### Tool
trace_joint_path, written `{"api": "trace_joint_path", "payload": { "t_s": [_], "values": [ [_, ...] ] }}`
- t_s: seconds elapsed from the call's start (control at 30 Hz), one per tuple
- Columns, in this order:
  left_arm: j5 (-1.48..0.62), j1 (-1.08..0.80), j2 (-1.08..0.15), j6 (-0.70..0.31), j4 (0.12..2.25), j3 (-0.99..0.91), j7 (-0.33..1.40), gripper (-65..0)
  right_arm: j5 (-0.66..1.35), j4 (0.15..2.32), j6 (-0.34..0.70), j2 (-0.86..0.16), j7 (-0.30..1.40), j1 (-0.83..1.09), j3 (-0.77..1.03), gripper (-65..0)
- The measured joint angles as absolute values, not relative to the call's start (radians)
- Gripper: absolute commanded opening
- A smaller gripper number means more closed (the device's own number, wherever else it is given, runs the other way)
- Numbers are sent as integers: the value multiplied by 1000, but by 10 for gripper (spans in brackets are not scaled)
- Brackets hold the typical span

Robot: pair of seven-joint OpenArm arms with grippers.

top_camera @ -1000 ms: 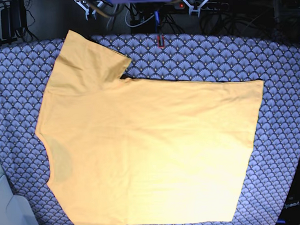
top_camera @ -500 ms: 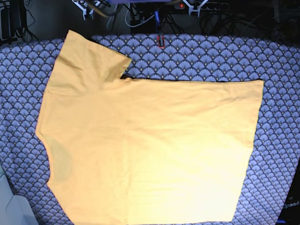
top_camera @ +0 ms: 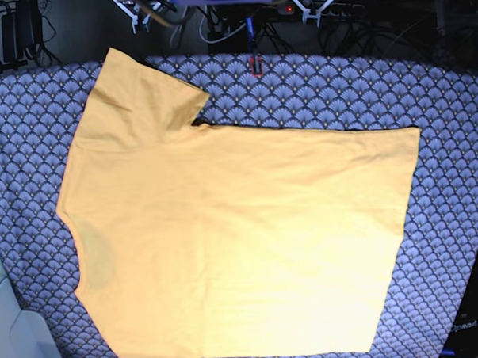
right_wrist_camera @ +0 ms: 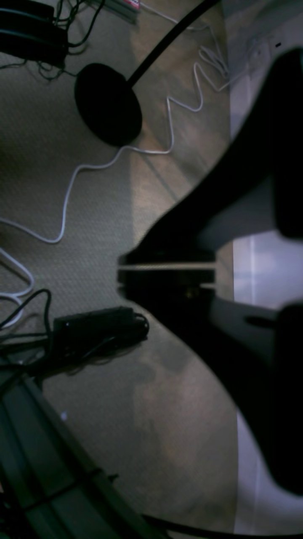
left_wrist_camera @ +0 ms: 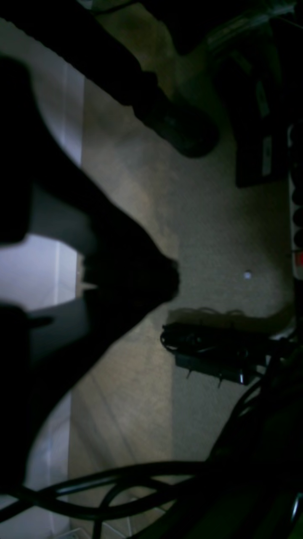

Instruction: Fold the T-shirt properly

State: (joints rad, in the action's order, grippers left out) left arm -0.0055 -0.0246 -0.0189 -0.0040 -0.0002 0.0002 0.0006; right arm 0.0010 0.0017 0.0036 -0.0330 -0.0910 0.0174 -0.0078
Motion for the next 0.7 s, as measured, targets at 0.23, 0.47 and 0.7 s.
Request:
{"api": "trace_joint_path", "payload": {
  "t_s": [0.23, 0.47, 0.7],
  "values": [
    [-6, -25, -19, -5, 0, 0, 0, -650, 1, 2, 4, -33, -94, 17, -8, -650],
    [-6, -34, -19, -5, 3, 0, -7, -650, 1, 2, 4, -39, -95, 18, -8, -650],
    [-6, -47, -19, -6, 2, 0, -3, -650, 1, 2, 4, -49, -120, 32, -8, -650]
  ]
}}
